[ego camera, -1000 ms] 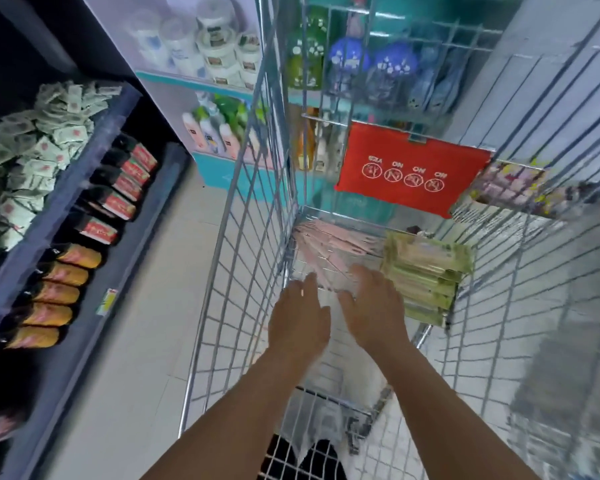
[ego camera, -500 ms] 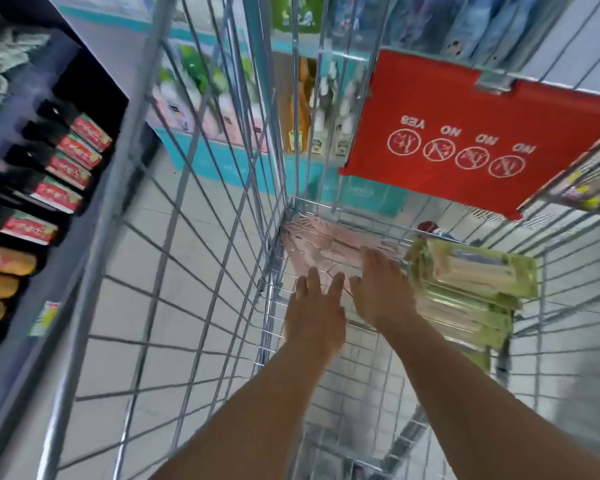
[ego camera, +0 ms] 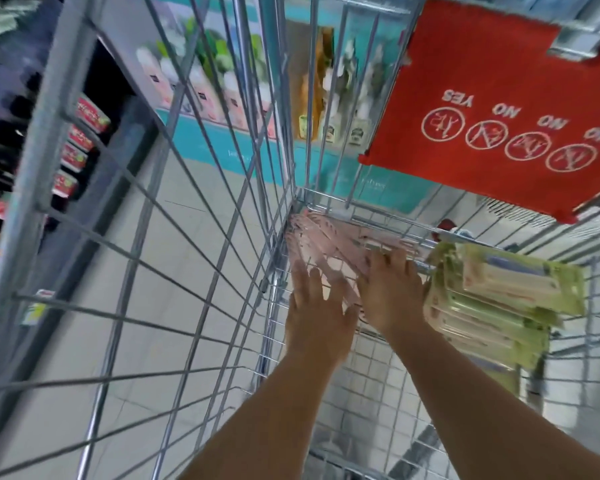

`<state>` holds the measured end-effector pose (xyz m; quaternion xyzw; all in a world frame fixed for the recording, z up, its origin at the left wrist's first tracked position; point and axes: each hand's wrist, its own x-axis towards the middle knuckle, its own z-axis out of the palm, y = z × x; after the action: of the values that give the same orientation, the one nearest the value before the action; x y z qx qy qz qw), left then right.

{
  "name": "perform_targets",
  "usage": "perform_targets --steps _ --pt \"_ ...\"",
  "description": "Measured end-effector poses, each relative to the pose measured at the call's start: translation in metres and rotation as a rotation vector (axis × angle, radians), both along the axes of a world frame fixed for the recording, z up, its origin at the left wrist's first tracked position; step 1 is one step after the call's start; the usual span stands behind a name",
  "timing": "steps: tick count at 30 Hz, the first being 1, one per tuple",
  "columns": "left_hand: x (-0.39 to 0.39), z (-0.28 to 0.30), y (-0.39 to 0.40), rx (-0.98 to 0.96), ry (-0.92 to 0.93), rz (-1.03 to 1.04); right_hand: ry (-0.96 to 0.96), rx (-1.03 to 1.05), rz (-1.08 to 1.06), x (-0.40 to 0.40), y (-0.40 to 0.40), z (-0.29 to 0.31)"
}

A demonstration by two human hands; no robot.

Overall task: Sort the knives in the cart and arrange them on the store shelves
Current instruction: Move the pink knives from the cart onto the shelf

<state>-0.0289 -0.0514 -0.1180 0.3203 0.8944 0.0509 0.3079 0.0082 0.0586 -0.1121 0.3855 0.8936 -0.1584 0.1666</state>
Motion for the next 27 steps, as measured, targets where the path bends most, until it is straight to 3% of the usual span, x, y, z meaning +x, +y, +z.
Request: perform_targets --steps 5,9,13,19,27 --pt "0.008 0.003 -0.016 0.175 -0.006 0.197 0.066 -0.080 0.148 0.010 -0.022 0.005" --pt "0.011 0.008 -0.015 0.163 0.053 0.373 0.093 -0.150 -0.105 0.010 -0.023 -0.004" --pt "0.005 0.005 -0.003 0.094 0.092 0.376 0.044 -0.108 -0.134 0.008 -0.015 -0.009" --pt "-0.003 0.006 0.019 -0.044 0.006 0.410 0.018 -0.147 -0.162 0.015 -0.014 -0.011" --pt "-0.009 0.002 0.016 0.000 0.005 0.439 0.075 -0.130 -0.155 0.022 -0.022 -0.008"
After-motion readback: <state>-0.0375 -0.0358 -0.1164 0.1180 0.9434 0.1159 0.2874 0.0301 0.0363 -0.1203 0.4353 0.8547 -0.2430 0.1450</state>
